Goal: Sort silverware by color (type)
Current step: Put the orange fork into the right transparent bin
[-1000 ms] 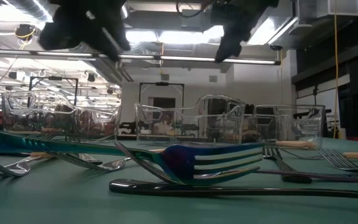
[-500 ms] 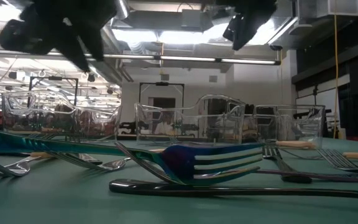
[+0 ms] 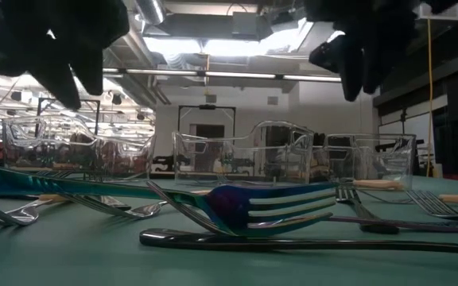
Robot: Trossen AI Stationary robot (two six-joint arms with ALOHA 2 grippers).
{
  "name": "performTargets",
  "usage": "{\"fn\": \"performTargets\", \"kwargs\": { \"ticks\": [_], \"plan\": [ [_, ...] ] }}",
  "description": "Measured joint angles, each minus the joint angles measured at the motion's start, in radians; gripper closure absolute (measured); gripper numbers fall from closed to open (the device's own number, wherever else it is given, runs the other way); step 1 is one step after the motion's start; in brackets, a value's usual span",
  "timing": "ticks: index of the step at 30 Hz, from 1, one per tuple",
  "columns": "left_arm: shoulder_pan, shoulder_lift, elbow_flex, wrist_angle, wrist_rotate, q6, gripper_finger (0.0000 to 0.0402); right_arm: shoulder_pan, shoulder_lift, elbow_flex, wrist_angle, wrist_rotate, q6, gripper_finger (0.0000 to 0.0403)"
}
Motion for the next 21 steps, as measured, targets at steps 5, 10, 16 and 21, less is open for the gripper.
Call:
{"fn": "performTargets", "kwargs": {
  "ticks": [5, 10, 16, 21],
  "plan": [
    [0.002, 0.048, 0.000, 0.005, 0.063, -0.065, 0.0308, 0.030, 0.000, -0.053, 0.069, -0.002, 0.000, 0.0281],
    [0.005, 0.092, 0.000, 0.010, 0.107, -0.106, 0.0308, 0.030, 0.000, -0.083, 0.111, -0.002, 0.000, 0.0281],
    [0.005, 0.140, 0.000, 0.012, 0.150, -0.151, 0.0308, 0.028, 0.000, -0.088, 0.156, -0.001, 0.000, 0.0281],
    [0.005, 0.164, 0.000, 0.015, 0.152, -0.157, 0.0308, 0.028, 0.000, -0.088, 0.183, -0.002, 0.000, 0.0281]
  ]
}}
